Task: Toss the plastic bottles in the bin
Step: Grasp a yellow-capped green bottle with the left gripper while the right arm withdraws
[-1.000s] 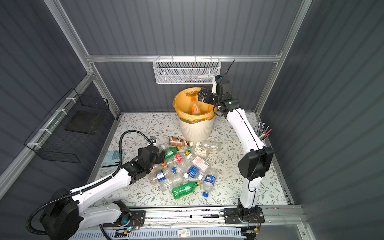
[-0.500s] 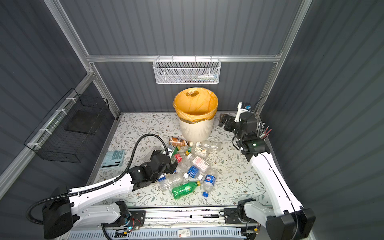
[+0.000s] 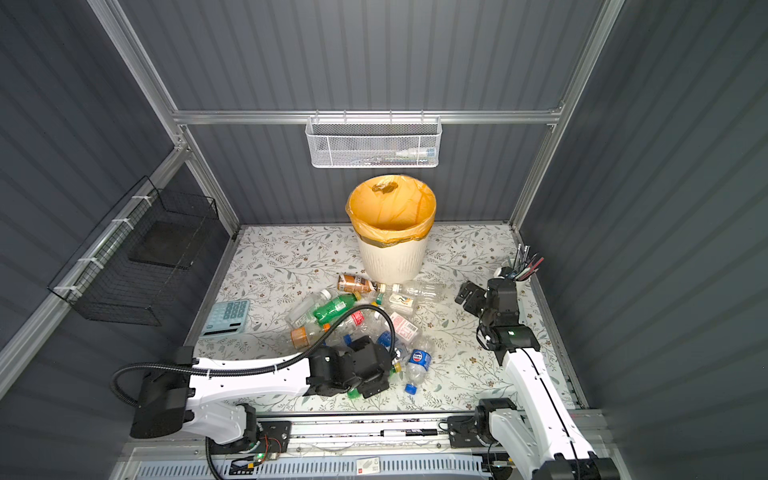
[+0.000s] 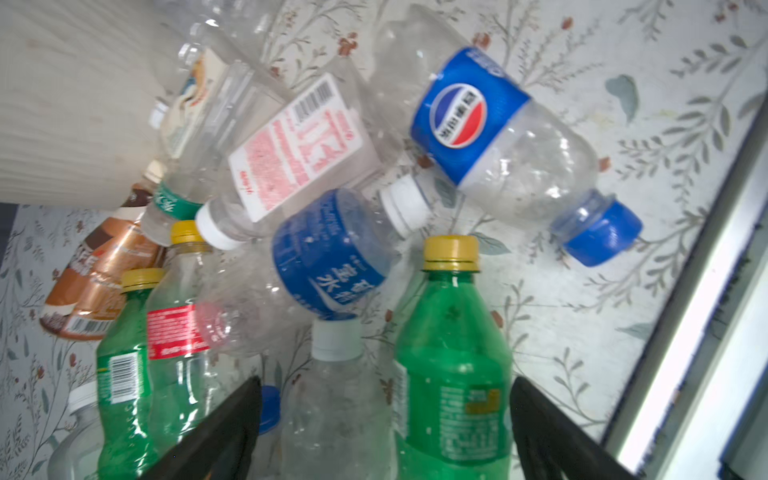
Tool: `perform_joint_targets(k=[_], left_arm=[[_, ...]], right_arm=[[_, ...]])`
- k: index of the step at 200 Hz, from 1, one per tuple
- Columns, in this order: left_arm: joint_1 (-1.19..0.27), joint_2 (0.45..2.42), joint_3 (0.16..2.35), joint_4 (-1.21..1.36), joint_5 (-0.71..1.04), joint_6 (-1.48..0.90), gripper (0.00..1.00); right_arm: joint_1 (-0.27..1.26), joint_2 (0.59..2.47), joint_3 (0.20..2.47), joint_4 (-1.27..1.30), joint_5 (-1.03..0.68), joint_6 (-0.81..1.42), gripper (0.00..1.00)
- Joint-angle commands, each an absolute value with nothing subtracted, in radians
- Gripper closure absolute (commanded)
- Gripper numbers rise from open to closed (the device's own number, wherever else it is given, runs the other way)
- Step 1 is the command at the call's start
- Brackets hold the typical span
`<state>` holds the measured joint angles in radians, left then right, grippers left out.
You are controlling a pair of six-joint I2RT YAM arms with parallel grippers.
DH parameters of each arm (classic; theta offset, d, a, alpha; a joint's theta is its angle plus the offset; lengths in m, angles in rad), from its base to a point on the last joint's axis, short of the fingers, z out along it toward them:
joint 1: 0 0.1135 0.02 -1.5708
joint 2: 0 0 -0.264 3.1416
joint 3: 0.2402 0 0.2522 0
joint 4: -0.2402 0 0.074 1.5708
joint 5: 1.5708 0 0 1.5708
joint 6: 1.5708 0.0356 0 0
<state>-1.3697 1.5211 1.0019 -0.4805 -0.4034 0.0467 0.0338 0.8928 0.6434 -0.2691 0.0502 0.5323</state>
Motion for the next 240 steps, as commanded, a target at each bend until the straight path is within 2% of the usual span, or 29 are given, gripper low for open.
perform_joint_targets(k=[1, 23, 60, 156, 166, 188, 240], left_arm=[[-1.385, 1.58, 1.043, -0.596, -0.351, 0.027, 0.12], [-1.391, 1.628, 1.057, -0.615, -0.344, 0.01, 0.17], [-1.391, 1.69, 1.079, -0.621, -0.345, 0.015, 0.31], [-1.391, 1.798, 1.113, -0.644, -0.306, 0.021, 0.34], [-1.391, 1.801, 1.112, -0.644, -0.307, 0.02, 0.37], [-1.391, 1.786, 1.11, -0.634, -0.328, 0.012, 0.5], [-1.391, 1.607, 1.08, -0.548, -0.404, 0.002, 0.51]], right_arm=[[0.025, 0.894, 0.637, -0.254, 0.038, 0.543, 0.01], [0.017, 0.902, 0.634, -0.25, 0.028, 0.541, 0.01], [0.009, 0.916, 0.617, -0.227, 0.008, 0.545, 0.01], [-0.016, 0.928, 0.609, -0.207, -0.011, 0.551, 0.01], [-0.019, 0.928, 0.605, -0.209, -0.012, 0.552, 0.01], [-0.026, 0.915, 0.593, -0.206, -0.016, 0.56, 0.01], [-0.041, 0.889, 0.58, -0.206, -0.025, 0.563, 0.01]])
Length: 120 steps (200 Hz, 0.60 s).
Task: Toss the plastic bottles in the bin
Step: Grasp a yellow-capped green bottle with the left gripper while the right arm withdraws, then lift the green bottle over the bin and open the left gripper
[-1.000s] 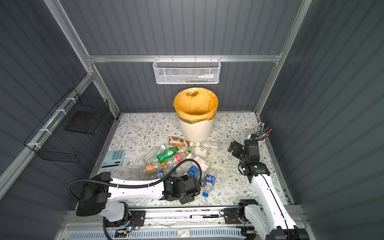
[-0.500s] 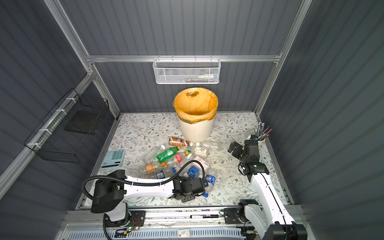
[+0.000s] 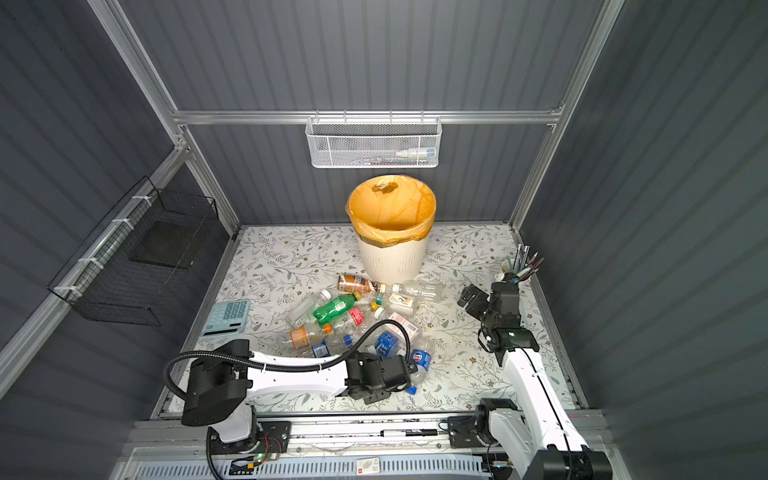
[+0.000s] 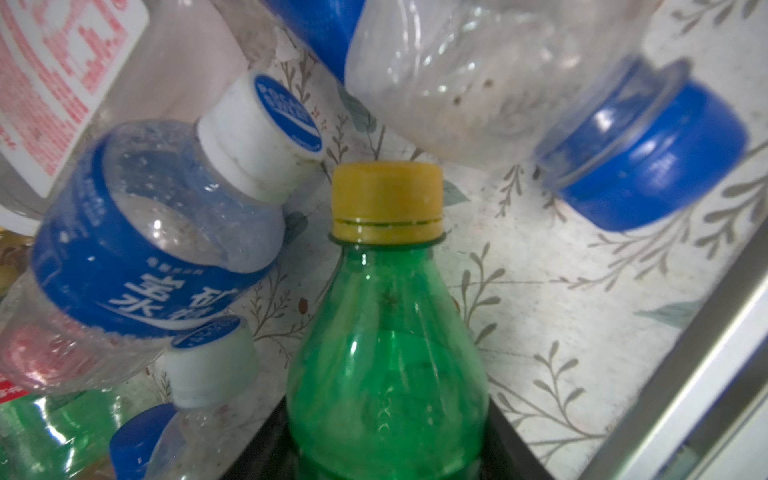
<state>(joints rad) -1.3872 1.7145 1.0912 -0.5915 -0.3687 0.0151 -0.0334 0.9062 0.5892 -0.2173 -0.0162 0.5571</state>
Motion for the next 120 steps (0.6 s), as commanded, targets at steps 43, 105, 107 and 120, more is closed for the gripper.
perform_joint_targets(k=[43, 105, 107, 120], left_arm=[[-1.391, 1.406, 1.134, -0.479, -0.65, 0.091, 0.51], [-1.226, 1.179, 1.261, 0.216, -0.624, 0.558, 0.56], [-1.218, 1.181, 1.268, 0.235, -0.608, 0.561, 0.56], [-1.177, 1.211, 1.316, 0.368, -0.537, 0.593, 0.58]], right_arm=[[-0.047, 0.881, 0.58, -0.205, -0.031, 0.565, 0.01], [-0.052, 0.844, 0.58, -0.21, -0.051, 0.571, 0.01], [-0.052, 0.841, 0.58, -0.21, -0.051, 0.573, 0.01], [-0.052, 0.822, 0.575, -0.217, -0.051, 0.577, 0.01]])
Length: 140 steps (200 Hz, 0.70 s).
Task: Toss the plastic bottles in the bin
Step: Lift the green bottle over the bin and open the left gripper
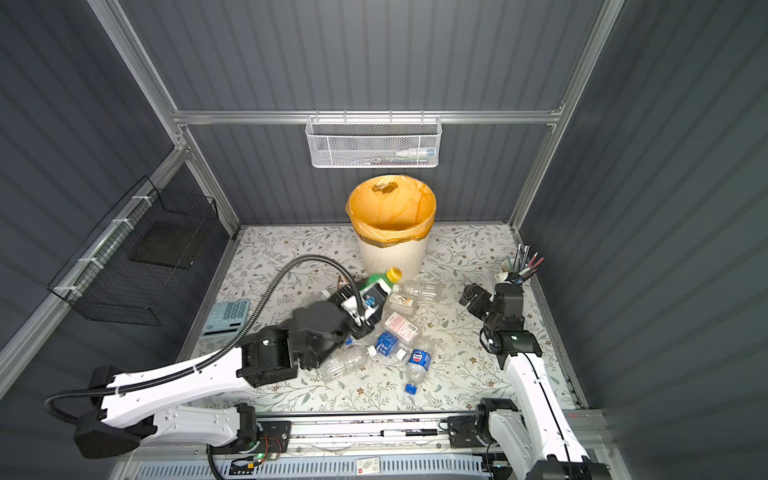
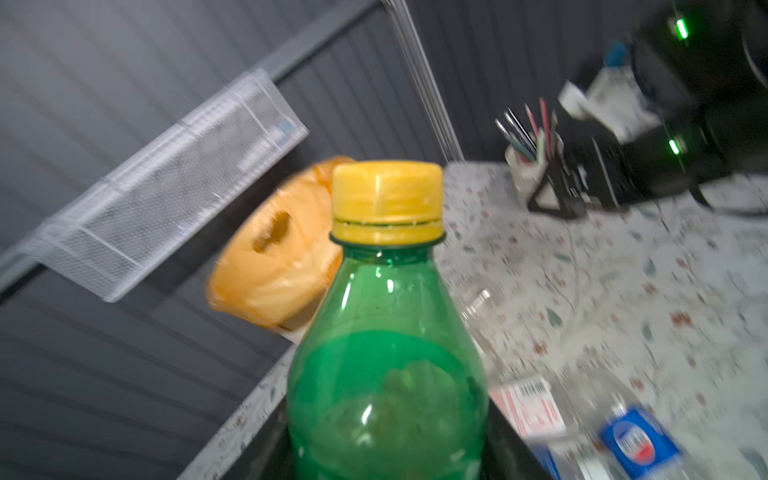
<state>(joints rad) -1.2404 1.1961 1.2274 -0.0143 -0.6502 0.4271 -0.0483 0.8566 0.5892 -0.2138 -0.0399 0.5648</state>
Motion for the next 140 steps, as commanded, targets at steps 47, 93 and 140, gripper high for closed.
perform_joint_targets(k=[47, 93, 140], left_arm=[[-0.866, 1.528, 1.621, 0.382, -0.274, 0.272, 0.59], [-0.769, 1.925, 2.16, -0.119, -0.133, 0.038, 0.37], [-0.769, 1.753, 1.938, 0.042, -0.154, 0.027, 0.0]], right_arm=[[-0.052, 0.793, 0.589, -0.193, -0.092, 0.601, 0.01], [-0.05, 0.842, 0.653, -0.265, -0.184, 0.601, 0.01], [-0.042, 0.725, 0.641, -0.36, -0.178, 0.699, 0.01]])
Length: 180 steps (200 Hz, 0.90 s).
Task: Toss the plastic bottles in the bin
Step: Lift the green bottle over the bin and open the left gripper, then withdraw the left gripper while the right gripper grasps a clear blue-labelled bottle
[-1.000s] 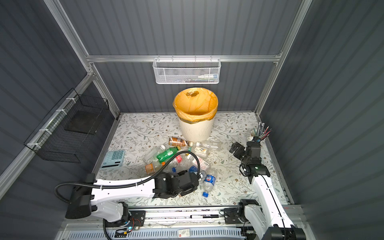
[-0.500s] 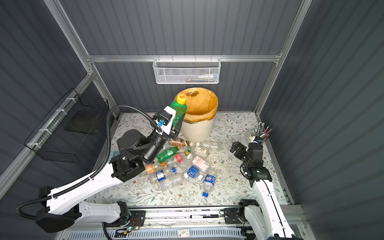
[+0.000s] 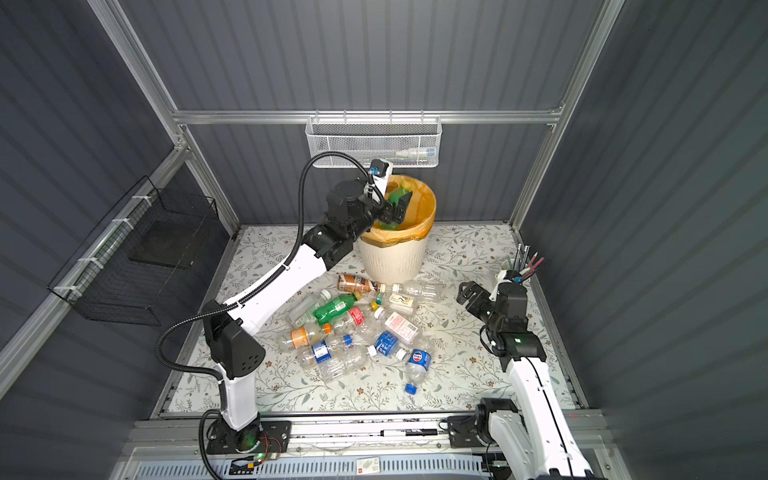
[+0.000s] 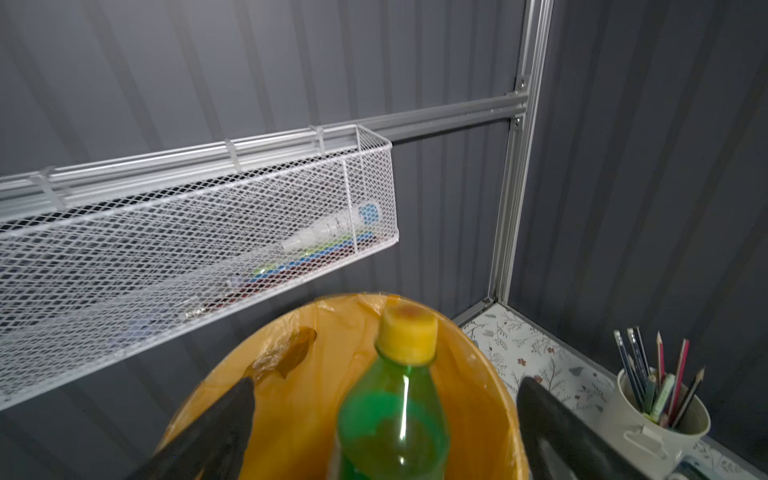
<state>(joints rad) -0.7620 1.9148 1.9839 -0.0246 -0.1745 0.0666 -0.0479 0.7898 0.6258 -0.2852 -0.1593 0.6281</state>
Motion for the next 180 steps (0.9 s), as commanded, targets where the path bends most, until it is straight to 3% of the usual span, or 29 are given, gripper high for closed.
perform_joint_targets(k=[1, 46, 101, 141, 180], left_arm=[[-0.769, 1.75, 1.935, 0.042, -0.155, 0.027, 0.0], [-0.772, 1.586, 1.724, 0.135, -0.14, 0.027, 0.0], [-0.78, 1.428, 1.5, 0.181, -0.188, 0.041, 0.0], [-0.78, 1.319, 1.355, 0.179, -0.238, 0.048, 0.0], [-0.781, 1.237, 1.263, 0.153, -0.268, 0.046, 0.0]], right_arm=[[-0.041, 0.722, 0.64, -0.362, -0.178, 0.701, 0.01], [0.107, 0.637, 0.608, -0.552, -0.06, 0.78, 0.01], [0.43, 0.608, 0.486, -0.643, 0.028, 1.021, 0.01], [0.631, 0.707, 0.435, -0.585, 0.054, 1.125, 0.01], [0.715, 0.849, 0.427, -0.467, 0.054, 1.155, 0.06]])
